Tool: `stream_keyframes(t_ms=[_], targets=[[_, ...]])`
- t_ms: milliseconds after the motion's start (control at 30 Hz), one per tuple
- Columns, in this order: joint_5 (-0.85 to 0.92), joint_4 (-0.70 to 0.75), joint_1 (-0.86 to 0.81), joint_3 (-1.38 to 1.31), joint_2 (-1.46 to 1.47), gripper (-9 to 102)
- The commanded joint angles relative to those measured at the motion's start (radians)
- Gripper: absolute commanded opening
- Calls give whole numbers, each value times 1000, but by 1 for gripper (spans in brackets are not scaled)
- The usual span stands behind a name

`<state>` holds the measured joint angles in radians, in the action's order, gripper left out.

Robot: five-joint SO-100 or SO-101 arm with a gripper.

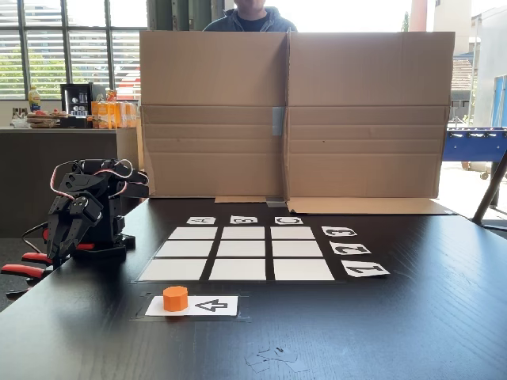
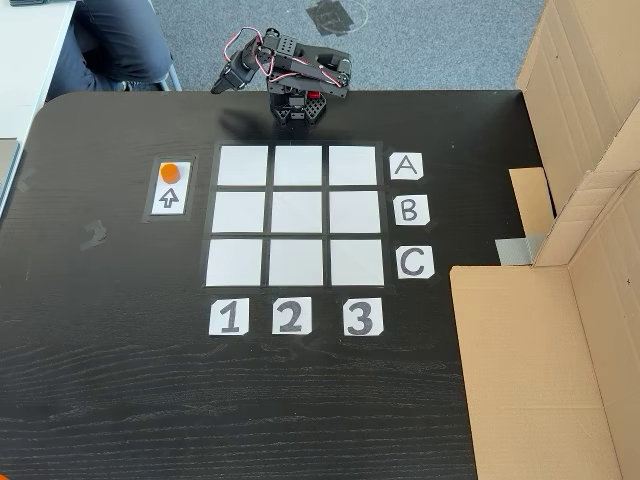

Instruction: Pick up the round, orange token and place it in the grid on square A1.

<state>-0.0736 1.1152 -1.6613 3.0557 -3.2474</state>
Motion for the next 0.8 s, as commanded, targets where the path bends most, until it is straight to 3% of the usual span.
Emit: stream_keyframes(t_ms=[0, 267, 767], targets=[[-8, -35, 31, -66, 107, 4], [-58, 28, 120, -479, 549, 5], [-101, 267, 215, -1127, 1150, 21]])
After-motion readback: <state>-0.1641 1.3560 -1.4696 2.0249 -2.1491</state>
